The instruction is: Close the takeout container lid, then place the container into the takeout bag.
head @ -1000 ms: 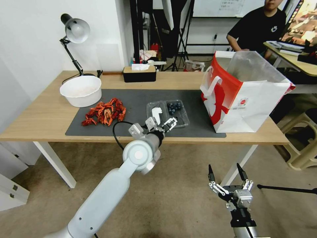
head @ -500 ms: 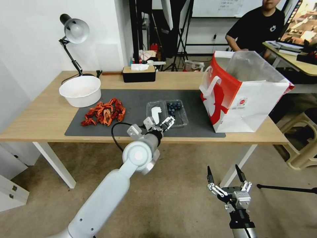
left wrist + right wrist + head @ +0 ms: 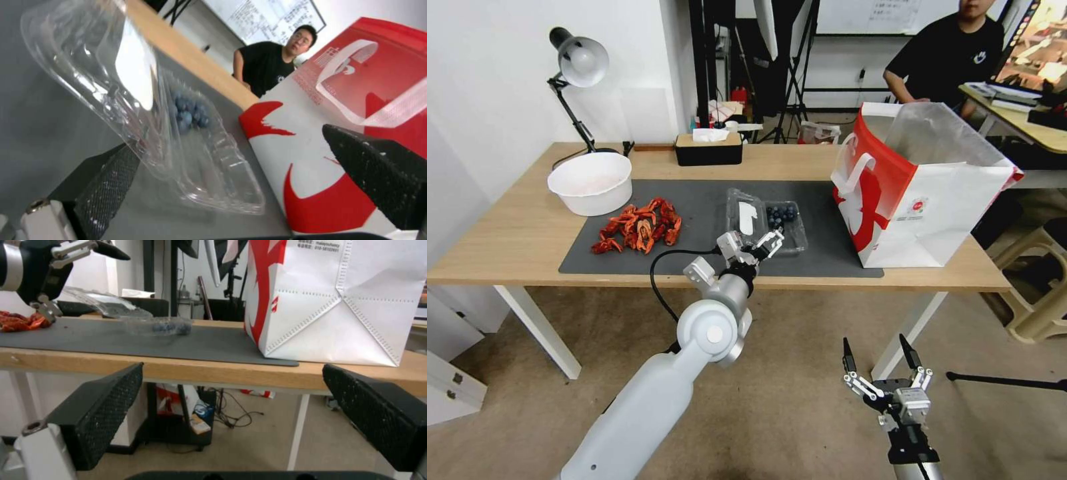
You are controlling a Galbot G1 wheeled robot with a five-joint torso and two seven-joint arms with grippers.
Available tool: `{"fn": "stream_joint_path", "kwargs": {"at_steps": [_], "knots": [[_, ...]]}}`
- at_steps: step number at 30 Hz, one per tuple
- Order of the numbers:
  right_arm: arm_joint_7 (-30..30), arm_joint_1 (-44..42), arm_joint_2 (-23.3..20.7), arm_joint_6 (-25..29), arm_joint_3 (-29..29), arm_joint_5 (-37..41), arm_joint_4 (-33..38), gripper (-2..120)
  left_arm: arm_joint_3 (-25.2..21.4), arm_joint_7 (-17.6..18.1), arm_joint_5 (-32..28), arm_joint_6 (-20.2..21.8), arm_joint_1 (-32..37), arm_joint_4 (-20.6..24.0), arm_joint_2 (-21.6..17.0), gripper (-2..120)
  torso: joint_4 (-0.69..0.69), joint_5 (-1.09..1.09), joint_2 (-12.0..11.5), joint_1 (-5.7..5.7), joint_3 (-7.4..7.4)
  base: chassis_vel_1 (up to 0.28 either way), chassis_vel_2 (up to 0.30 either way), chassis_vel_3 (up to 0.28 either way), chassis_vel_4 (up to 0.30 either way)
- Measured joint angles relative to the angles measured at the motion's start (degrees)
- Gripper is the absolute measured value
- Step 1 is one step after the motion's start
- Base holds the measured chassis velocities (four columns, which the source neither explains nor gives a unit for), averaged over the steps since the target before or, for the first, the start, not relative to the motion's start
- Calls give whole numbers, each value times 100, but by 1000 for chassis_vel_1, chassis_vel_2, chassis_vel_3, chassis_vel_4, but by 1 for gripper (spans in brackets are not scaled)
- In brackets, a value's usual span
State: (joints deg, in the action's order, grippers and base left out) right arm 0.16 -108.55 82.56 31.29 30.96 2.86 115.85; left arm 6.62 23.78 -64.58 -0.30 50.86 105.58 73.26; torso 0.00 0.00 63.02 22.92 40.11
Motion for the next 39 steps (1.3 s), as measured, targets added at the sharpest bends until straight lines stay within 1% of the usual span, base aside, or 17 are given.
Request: {"fn": "stream_joint_path", "kwargs": {"at_steps": [1, 3, 4, 5, 9, 10, 14, 17, 24, 26, 27, 29, 30, 33, 34, 36, 39], "knots": [[0, -2, 1, 5, 4, -3, -3, 100, 20, -88, 253, -27, 11, -41, -24, 100, 0, 0, 0, 0, 0, 0, 0, 0, 0], [0, -2, 1, 9, 5, -4, -5, 100, 31, -135, 376, -42, 17, -63, -37, 100, 0, 0, 0, 0, 0, 0, 0, 0, 0], [1, -4, 2, 21, 9, -12, -16, 100, 61, -248, 698, -63, 33, -122, -67, 100, 0, 0, 0, 0, 0, 0, 0, 0, 0], [1, -4, 2, 21, 9, -12, -16, 100, 61, -248, 698, -63, 33, -122, -67, 100, 0, 0, 0, 0, 0, 0, 0, 0, 0], [10, -8, 14, 41, 6, -55, -38, 100, 144, -467, 1467, -119, 57, -263, -120, 100, 0, 0, 0, 0, 0, 0, 0, 0, 0], [10, -8, 14, 41, 6, -55, -38, 100, 144, -467, 1467, -119, 57, -263, -120, 100, 0, 0, 0, 0, 0, 0, 0, 0, 0], [18, -7, 16, 43, 3, -66, -44, 100, 194, -626, 2044, -258, 55, -423, -153, 100, 0, 0, 0, 0, 0, 0, 0, 0, 0], [37, -5, 13, 53, 5, -75, -71, 100, 256, -760, 2667, -443, 15, -588, -193, 100, 0, 0, 0, 0, 0, 0, 0, 0, 0], [76, 0, 9, 80, 16, -105, -119, 100, 272, -964, 2949, -619, -96, -698, -208, 100, 0, 0, 0, 0, 0, 0, 0, 0, 0], [104, 5, 3, 80, 23, -117, -122, 100, 261, -1192, 2941, -666, -161, -722, -229, 100, 0, 0, 0, 0, 0, 0, 0, 0, 0], [104, 5, 3, 80, 23, -117, -122, 100, 261, -1192, 2941, -666, -161, -722, -229, 100, 0, 0, 0, 0, 0, 0, 0, 0, 0], [124, 10, -9, 80, 35, -122, -122, 100, 260, -1484, 2942, -729, -197, -753, -266, 100, 0, 0, 0, 0, 0, 0, 0, 0, 0], [124, 10, -9, 80, 35, -122, -122, 100, 260, -1484, 2942, -729, -197, -753, -266, 100, 0, 0, 0, 0, 0, 0, 0, 0, 0], [146, 15, -36, 76, 62, -123, -123, 100, 272, -1951, 2986, -828, -241, -785, -322, 100, 0, 0, 0, 0, 0, 0, 0, 0, 0], [146, 15, -36, 76, 62, -123, -123, 100, 272, -1951, 2986, -828, -241, -785, -322, 100, 0, 0, 0, 0, 0, 0, 0, 0, 0], [160, 23, -55, 69, 78, -122, -129, 100, 337, -2236, 3010, -898, -356, -868, -354, 100, 0, 0, 0, 0, 0, 0, 0, 0, 0], [175, 29, -60, 66, 82, -121, -134, 100, 431, -2374, 3023, -906, -495, -974, -357, 100, 0, 0, 0, 0, 0, 0, 0, 0, 0]]}}
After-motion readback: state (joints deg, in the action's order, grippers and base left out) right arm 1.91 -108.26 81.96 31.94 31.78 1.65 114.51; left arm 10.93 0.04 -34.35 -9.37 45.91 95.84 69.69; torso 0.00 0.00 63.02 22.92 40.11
